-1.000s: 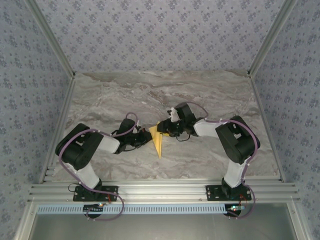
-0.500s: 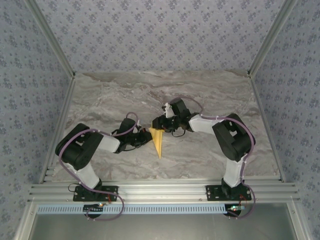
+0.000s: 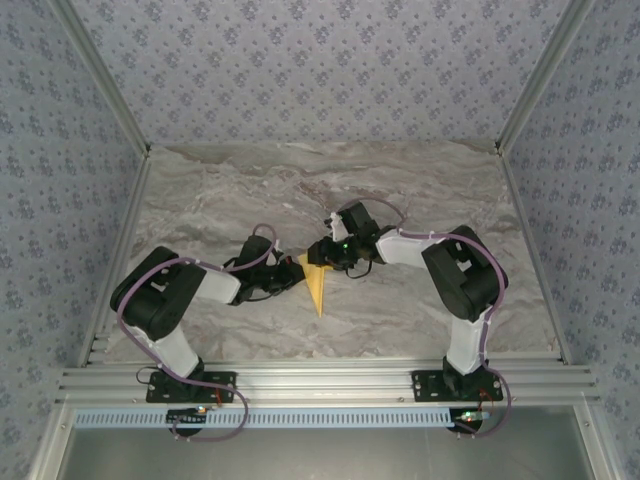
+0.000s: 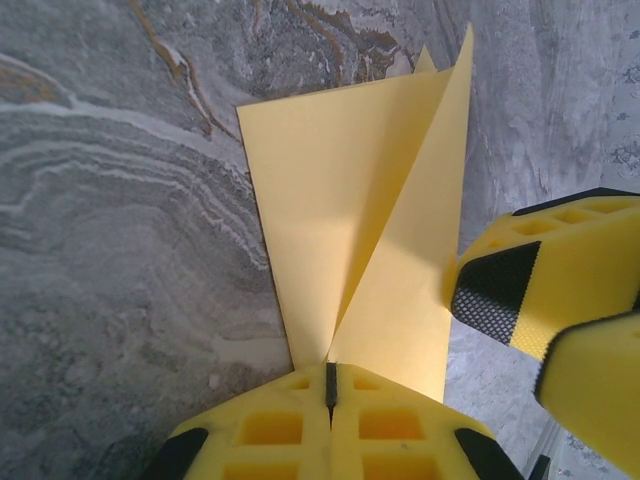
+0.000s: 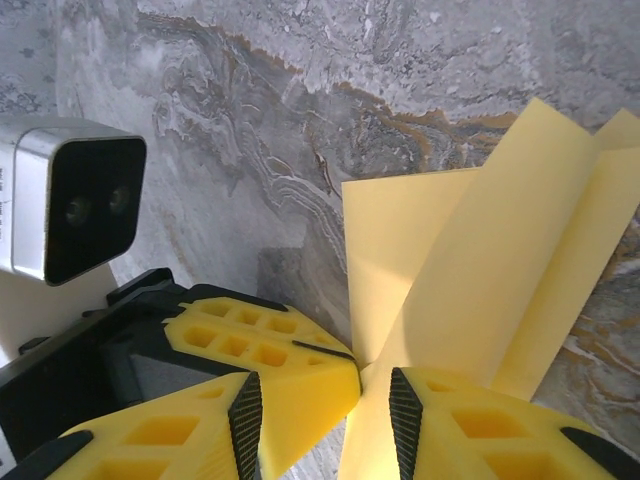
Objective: Fold a paper plane with a square sheet of paper (fold left side to right side)
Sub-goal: Fold the wing for the fifth time at the center of the table.
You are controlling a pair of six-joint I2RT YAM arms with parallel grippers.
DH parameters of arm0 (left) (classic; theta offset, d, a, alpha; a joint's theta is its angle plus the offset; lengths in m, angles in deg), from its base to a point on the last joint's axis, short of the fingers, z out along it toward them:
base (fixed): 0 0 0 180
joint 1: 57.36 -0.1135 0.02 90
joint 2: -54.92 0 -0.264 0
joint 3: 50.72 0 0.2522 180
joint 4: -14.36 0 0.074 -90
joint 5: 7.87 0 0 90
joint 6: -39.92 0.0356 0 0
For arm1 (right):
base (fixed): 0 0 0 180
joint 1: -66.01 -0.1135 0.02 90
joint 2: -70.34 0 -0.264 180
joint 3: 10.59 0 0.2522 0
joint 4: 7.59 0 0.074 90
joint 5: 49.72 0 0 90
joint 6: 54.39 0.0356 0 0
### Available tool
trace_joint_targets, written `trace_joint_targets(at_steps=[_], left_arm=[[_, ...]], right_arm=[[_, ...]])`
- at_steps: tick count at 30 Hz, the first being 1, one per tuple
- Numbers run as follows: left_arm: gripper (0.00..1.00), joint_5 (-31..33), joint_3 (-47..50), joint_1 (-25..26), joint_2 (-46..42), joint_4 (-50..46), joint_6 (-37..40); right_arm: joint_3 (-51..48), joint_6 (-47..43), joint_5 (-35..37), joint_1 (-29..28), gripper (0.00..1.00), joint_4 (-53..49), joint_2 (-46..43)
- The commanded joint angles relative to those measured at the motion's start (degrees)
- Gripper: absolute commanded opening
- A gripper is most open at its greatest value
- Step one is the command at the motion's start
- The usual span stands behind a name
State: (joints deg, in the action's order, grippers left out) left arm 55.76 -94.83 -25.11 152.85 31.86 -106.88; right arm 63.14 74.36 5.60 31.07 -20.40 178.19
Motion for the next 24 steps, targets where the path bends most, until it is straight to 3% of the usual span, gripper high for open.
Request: trace_joint_targets(at_steps=[1, 24], left_arm=[[0.00, 4.41, -0.58, -0.13, 1.47, -4.11, 2.04], [0.00, 4.66, -1.20, -0.11, 3.49, -4.37, 1.78]], right_arm=[[1.82, -2.05, 1.49, -0.31, 0.43, -3.17, 1.48], [2.18, -4.35, 3.66, -0.26, 0.42, -8.16, 2.98]])
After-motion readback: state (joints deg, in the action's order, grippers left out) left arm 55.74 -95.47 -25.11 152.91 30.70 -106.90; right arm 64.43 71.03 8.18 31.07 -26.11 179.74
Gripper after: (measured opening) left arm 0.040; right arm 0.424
